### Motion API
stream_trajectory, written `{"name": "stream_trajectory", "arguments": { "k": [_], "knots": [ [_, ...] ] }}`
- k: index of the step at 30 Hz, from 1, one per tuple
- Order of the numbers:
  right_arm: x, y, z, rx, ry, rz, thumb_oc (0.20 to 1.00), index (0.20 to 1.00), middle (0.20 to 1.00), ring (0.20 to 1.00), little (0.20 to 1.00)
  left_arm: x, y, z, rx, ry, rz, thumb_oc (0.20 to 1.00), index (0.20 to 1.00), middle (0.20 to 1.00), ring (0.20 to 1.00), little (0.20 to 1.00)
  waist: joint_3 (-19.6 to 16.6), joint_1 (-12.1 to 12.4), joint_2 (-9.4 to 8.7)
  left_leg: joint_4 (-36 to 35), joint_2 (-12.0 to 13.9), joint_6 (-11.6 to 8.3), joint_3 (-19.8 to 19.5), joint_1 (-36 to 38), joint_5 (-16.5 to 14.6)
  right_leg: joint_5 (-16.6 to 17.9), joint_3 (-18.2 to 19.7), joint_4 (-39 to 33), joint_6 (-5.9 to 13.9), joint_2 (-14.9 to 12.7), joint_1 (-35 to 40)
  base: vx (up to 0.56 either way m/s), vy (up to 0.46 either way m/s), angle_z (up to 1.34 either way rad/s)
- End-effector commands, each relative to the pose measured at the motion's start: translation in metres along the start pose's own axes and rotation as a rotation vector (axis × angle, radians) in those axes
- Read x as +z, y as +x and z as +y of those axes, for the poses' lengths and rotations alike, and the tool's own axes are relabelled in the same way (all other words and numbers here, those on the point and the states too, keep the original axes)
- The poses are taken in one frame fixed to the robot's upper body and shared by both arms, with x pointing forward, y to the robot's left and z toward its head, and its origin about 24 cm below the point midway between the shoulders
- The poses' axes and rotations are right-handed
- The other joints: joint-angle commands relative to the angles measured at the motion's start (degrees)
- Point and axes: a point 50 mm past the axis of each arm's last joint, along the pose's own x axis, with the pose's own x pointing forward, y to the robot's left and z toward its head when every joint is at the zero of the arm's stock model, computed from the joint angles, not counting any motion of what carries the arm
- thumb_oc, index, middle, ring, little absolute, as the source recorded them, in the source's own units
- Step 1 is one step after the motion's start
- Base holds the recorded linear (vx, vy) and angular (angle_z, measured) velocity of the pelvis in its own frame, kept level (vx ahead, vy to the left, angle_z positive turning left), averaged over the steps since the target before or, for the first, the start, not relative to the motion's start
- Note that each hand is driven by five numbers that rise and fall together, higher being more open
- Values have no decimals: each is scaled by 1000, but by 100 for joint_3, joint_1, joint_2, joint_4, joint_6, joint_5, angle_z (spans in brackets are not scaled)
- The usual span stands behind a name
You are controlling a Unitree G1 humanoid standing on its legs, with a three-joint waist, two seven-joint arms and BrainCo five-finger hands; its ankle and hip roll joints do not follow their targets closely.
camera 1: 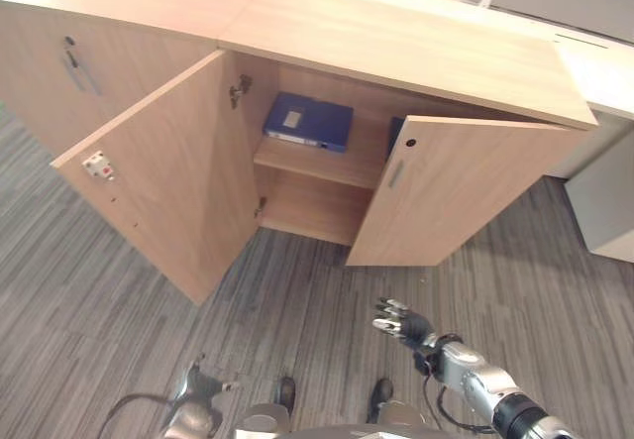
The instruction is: Put the empty folder in the office cabinet
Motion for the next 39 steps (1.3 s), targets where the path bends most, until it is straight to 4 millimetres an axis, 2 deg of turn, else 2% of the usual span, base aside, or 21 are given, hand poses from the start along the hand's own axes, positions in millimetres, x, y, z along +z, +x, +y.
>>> {"name": "stream_trajectory", "arguments": {
  "k": [1,2,3,6,10,11,13,14,18,22,23,25,27,29,31,34,35,36,37,38,39],
  "knots": [
    [4,5,-22,-209,-30,41,1000,1000,1000,1000,1000,-10,2,22,81,-25,63,1000,1000,1000,1000,1000,-68,-21,68,-54,128,-288,117,-53,-594,-474,504,-273,-248,348,-409,-47,-37,-20],
    [4,5,-22,-208,-30,41,1000,1000,1000,1000,1000,-9,2,22,82,-25,63,1000,1000,1000,1000,1000,-76,-20,60,-54,122,-287,119,-68,-585,-465,508,-276,-248,343,-423,-10,-85,1],
    [-35,-4,-37,-365,49,208,1000,1000,1000,1000,1000,-17,2,29,103,-25,112,1000,1000,1000,1000,1000,-190,-1,22,-54,201,-297,144,-191,-556,-777,609,-141,-344,480,-223,18,-83,11],
    [-77,-29,-53,-553,147,375,1000,1000,1000,1000,1000,-34,-2,32,131,-43,186,1000,1000,1000,1000,1000,-390,16,-25,-54,272,-296,174,-307,-558,-1085,683,1,-420,650,-10,67,-96,-4],
    [-116,-62,-64,-700,252,509,1000,1000,1000,1000,1000,-55,-9,36,159,-99,259,1000,1000,1000,1000,1000,-555,21,-189,-54,246,-366,309,-380,-579,-1303,418,-250,-518,849,314,69,-98,-8],
    [-135,-78,-65,-750,321,567,1000,1000,1000,1000,1000,-63,-12,35,163,-124,288,1000,1000,1000,1000,1000,-615,-29,-260,-54,229,-397,309,-379,-585,-1365,311,-454,-523,940,389,48,-112,-18],
    [-135,-78,-65,-750,321,568,1000,1000,1000,1000,1000,-63,-12,35,162,-124,288,1000,1000,1000,1000,1000,-617,-33,-258,-54,231,-399,305,-379,-586,-1365,307,-458,-524,942,394,35,-68,-5],
    [-147,-90,-66,-783,371,603,1000,1000,1000,1000,1000,-70,-14,36,173,-154,312,1000,1000,1000,1000,1000,-625,-101,-242,-54,279,-431,328,-341,-575,-1371,316,-460,-544,1015,364,27,-82,17],
    [-166,-110,-67,-841,464,645,1000,1000,1000,1000,1000,-80,-19,33,180,-219,342,1000,1000,1000,1000,1000,-677,-213,-186,-54,310,-484,359,-272,-610,-1408,220,-652,-606,1079,509,49,-89,9],
    [-168,-116,-70,-867,499,632,1000,1000,1000,1000,1000,-88,-22,34,219,-332,368,1000,1000,1000,1000,1000,-669,-245,-119,-54,345,-503,385,-231,-581,-1440,209,-728,-643,1139,564,27,-53,0],
    [-168,-120,-73,-880,518,623,1000,1000,1000,1000,1000,-95,-26,42,272,-415,382,1000,1000,1000,1000,1000,-691,-239,-80,-54,334,-486,364,-169,-619,-1450,285,-750,-668,1159,587,75,-49,-6],
    [-169,-122,-75,-886,527,619,1000,1000,1000,1000,1000,-100,-28,48,306,-457,391,1000,1000,1000,1000,1000,-674,-237,-38,-54,330,-470,342,-110,-628,-1480,327,-736,-672,1168,611,51,-22,-11],
    [-170,-133,-82,-926,557,613,1000,1000,1000,1000,1000,-108,-34,82,432,-544,373,1000,1000,1000,1000,1000,-542,-171,24,226,312,-577,386,-263,-628,-1502,226,-678,-701,1035,638,-13,28,-7],
    [-172,-137,-83,-932,568,625,1000,1000,1000,1000,1000,-112,-37,91,457,-546,371,1000,1000,1000,1000,1000,-559,-184,51,294,362,-624,404,-313,-649,-1486,122,-713,-699,985,674,13,72,25],
    [-166,-141,-92,-955,575,598,1000,1000,1000,1000,1000,-130,-57,136,624,-572,384,1000,1000,1000,1000,1000,-613,-155,90,280,734,-867,359,-381,-512,-1411,132,-786,-609,773,753,32,185,33],
    [-160,-138,-96,-954,606,545,1000,1000,1000,1000,1000,-129,-74,189,790,-579,344,1000,1000,1000,1000,1000,-592,-228,109,171,1327,-1089,367,-345,-340,-1374,153,-696,-451,400,526,-59,268,30],
    [-160,-138,-96,-954,606,545,1000,1000,1000,1000,1000,-129,-74,189,790,-579,344,1000,1000,1000,1000,1000,-592,-228,109,171,1327,-1089,367,-345,-340,-1374,153,-696,-451,400,526,-75,372,19],
    [-162,-140,-96,-966,629,535,1000,1000,1000,1000,1000,-124,-80,209,851,-575,311,1000,1000,1000,1000,1000,-615,-267,249,6,1779,-1278,173,-436,-1,-1456,159,-501,-339,234,315,-43,434,18],
    [-164,-143,-96,-976,639,533,1000,1000,1000,1000,1000,-118,-81,216,876,-577,274,1000,1000,1000,1000,1000,-602,-256,324,-17,1912,-1375,62,-561,177,-1463,165,-471,-280,130,314,-38,564,23],
    [-166,-144,-95,-976,651,538,1000,1000,1000,1000,1000,-110,-82,226,899,-567,233,1000,1000,1000,1000,1000,-625,-278,415,-54,1953,-1449,-3,-584,163,-1464,109,-466,-235,53,326,8,288,29],
    [-166,-144,-95,-976,651,538,1000,1000,1000,1000,1000,-110,-82,226,899,-567,234,1000,1000,1000,1000,1000,-626,-291,422,-54,1958,-1453,-20,-588,161,-1464,91,-472,-234,58,338,29,299,33]
  ]
}}
